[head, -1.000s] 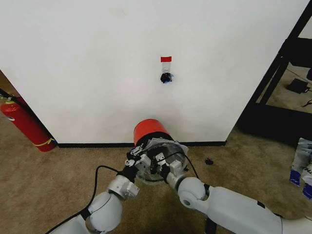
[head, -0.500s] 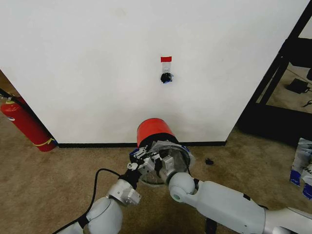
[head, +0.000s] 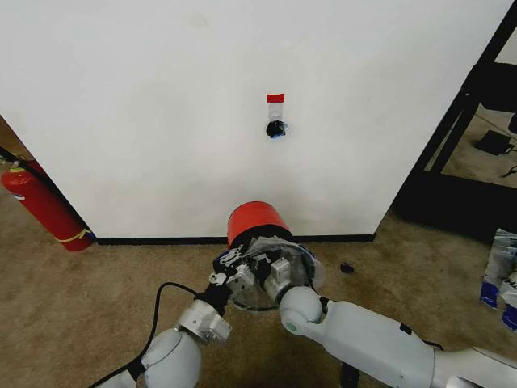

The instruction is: Pick up the garbage bag from the wall and place it over the trash bin.

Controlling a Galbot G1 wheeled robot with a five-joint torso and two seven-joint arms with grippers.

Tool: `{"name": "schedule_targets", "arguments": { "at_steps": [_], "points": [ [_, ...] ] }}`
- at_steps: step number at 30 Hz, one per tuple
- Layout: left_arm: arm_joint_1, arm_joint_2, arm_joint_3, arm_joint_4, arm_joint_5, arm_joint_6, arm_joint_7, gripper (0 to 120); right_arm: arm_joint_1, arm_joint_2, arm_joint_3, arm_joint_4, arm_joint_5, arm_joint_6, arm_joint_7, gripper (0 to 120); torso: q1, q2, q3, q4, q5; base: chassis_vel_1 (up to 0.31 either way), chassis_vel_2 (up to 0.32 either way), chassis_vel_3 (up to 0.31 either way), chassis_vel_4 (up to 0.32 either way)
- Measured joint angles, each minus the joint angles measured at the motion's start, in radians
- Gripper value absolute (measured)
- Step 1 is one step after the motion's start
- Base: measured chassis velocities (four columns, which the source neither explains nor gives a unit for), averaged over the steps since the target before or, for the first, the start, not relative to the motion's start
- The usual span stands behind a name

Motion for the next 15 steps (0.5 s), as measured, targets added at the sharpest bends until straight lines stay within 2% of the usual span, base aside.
{"name": "schedule_targets", "arguments": {
  "at_steps": [2,7,15],
  "points": [
    [-0.007,0.003,-0.004,0.009,-0.019,0.006,-0.002,0,-0.007,-0.015,0.005,0.014,0.002,0.005,-0.027,0,0.0,0.0,0.0,0.0,0.0,0.0,0.0,0.0,0.0],
    [-0.026,0.01,-0.016,0.039,-0.073,0.024,-0.004,0,-0.045,-0.087,0.056,0.063,0.01,0.038,-0.191,0,0.0,0.0,0.0,0.0,0.0003,0.0,0.0,0.0,0.0],
    [-0.027,0.014,-0.022,0.044,-0.093,0.034,-0.004,0,-0.081,-0.149,0.12,0.102,0.018,0.055,-0.281,0,0.0,0.0,0.0,0.0003,0.0003,0.0,0.0,0.0,0.0]
  ]
}}
